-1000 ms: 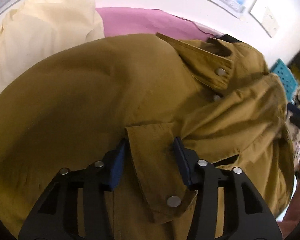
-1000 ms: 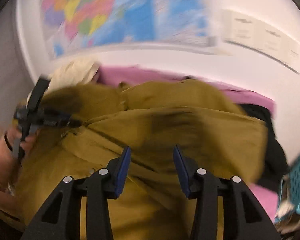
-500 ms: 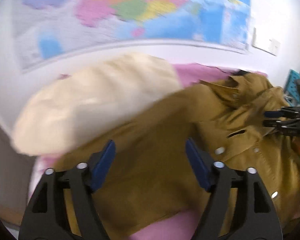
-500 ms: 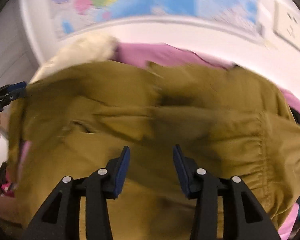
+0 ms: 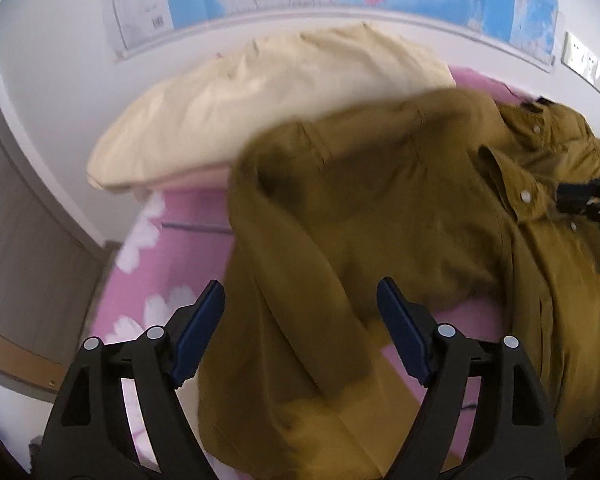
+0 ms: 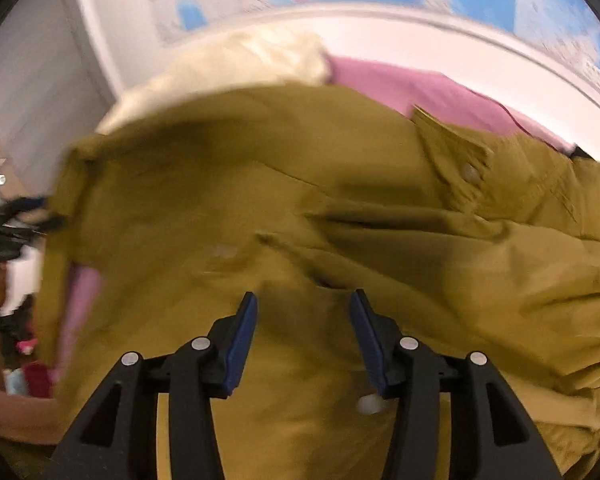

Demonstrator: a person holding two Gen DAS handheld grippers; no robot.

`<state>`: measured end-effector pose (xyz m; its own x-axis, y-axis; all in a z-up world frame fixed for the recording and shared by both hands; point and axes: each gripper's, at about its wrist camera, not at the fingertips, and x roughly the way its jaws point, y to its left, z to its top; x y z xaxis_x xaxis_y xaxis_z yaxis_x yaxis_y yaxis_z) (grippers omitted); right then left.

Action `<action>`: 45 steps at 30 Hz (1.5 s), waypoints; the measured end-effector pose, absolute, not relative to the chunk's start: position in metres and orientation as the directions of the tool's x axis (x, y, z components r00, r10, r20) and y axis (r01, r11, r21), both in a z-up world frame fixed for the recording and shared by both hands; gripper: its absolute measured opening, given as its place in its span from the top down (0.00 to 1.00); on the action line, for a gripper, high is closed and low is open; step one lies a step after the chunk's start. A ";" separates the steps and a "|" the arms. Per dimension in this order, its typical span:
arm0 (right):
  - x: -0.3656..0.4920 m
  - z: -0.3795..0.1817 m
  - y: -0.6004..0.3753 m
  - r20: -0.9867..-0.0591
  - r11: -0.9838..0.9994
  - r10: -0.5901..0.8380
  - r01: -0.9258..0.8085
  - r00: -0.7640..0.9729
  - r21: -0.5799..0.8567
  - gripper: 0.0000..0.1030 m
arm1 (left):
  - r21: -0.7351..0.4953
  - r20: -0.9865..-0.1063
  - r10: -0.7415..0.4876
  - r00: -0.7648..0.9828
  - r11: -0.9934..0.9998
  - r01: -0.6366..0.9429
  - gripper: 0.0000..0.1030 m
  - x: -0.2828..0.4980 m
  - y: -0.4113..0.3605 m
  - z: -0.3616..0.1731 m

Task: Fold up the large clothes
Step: 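Grasp the jacket side with the left gripper while the right gripper lifts the other side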

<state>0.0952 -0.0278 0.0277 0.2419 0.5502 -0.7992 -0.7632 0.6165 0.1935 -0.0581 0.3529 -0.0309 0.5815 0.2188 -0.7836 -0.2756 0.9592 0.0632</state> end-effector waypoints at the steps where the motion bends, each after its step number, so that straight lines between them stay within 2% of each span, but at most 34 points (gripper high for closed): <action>1: 0.083 0.036 -0.025 -0.776 0.570 0.595 -0.790 0.208 0.226 0.50 | 0.056 -0.789 0.207 0.578 0.962 -0.268 0.38 -0.060 0.353 -0.034; 2: 0.068 0.043 -0.020 -0.753 0.511 0.637 -0.822 0.164 0.253 0.49 | 0.050 -0.796 0.197 0.573 0.964 -0.262 0.56 -0.060 0.353 -0.037; 3: 0.052 0.048 -0.013 -0.733 0.453 0.669 -0.850 0.124 0.269 0.46 | 0.048 -0.798 0.196 0.569 0.963 -0.264 0.66 -0.060 0.353 -0.037; 4: 0.042 0.050 -0.008 -0.722 0.414 0.685 -0.867 0.097 0.276 0.42 | 0.044 -0.803 0.196 0.564 0.961 -0.272 0.70 -0.059 0.355 -0.037; 6: 0.012 0.048 0.017 -0.696 0.275 0.717 -0.900 -0.042 0.338 0.38 | -0.003 -0.804 0.160 0.572 0.962 -0.274 0.86 -0.061 0.359 -0.032; 10: -0.033 0.036 0.066 -0.670 0.136 0.720 -0.911 -0.179 0.389 0.22 | -0.088 -0.789 0.087 0.608 0.964 -0.251 0.87 -0.067 0.363 -0.015; 15: -0.063 0.008 0.113 -0.660 0.087 0.694 -0.877 -0.287 0.473 0.22 | -0.154 -0.776 0.006 0.631 0.968 -0.199 0.89 -0.068 0.357 0.006; 17: -0.071 0.004 0.117 -0.668 0.071 0.679 -0.878 -0.305 0.473 0.56 | -0.160 -0.772 -0.005 0.635 0.969 -0.188 0.89 -0.066 0.354 0.011; 18: -0.073 0.004 0.117 -0.671 0.052 0.661 -0.872 -0.336 0.487 0.95 | -0.171 -0.769 -0.021 0.639 0.970 -0.174 0.89 -0.065 0.351 0.014; 19: -0.072 0.009 0.111 -0.667 0.055 0.666 -0.871 -0.333 0.489 0.96 | -0.182 -0.764 -0.038 0.644 0.970 -0.159 0.90 -0.063 0.350 0.018; 22: -0.053 0.041 0.080 -0.616 0.066 0.727 -0.862 -0.304 0.503 0.97 | -0.182 -0.728 -0.050 0.684 0.976 -0.122 0.90 -0.062 0.341 0.037; 25: -0.026 0.090 0.032 -0.581 0.102 0.785 -0.880 -0.215 0.464 0.97 | -0.248 -0.671 -0.139 0.728 0.968 -0.044 0.79 -0.062 0.334 0.062; 26: -0.018 0.102 0.022 -0.574 0.112 0.796 -0.886 -0.192 0.450 0.97 | -0.281 -0.648 -0.187 0.739 0.960 -0.004 0.72 -0.061 0.329 0.071; 31: 0.033 0.168 -0.074 -0.616 0.332 0.785 -0.885 0.067 0.326 0.97 | -0.336 -0.542 -0.368 0.755 0.919 0.206 0.67 -0.055 0.290 0.099; 33: 0.059 0.176 -0.093 -0.638 0.414 0.756 -0.862 0.147 0.292 0.97 | -0.318 -0.504 -0.389 0.771 0.914 0.253 0.51 -0.053 0.275 0.106; 35: 0.078 0.189 -0.126 -0.652 0.511 0.721 -0.815 0.233 0.274 0.97 | -0.322 -0.462 -0.433 0.774 0.895 0.308 0.46 -0.046 0.263 0.108; 37: 0.094 0.196 -0.164 -0.666 0.603 0.678 -0.755 0.312 0.259 0.97 | -0.307 -0.469 -0.425 0.775 0.901 0.308 0.45 -0.037 0.256 0.105; 40: 0.120 0.185 -0.215 -0.696 0.698 0.622 -0.658 0.360 0.283 0.97 | -0.231 -0.544 -0.346 0.765 0.938 0.260 0.45 -0.013 0.240 0.085; 45: 0.156 0.123 -0.256 -0.792 0.788 0.534 -0.511 0.294 0.342 0.96 | -0.211 -0.685 -0.303 0.663 0.953 0.218 0.48 0.033 0.222 0.032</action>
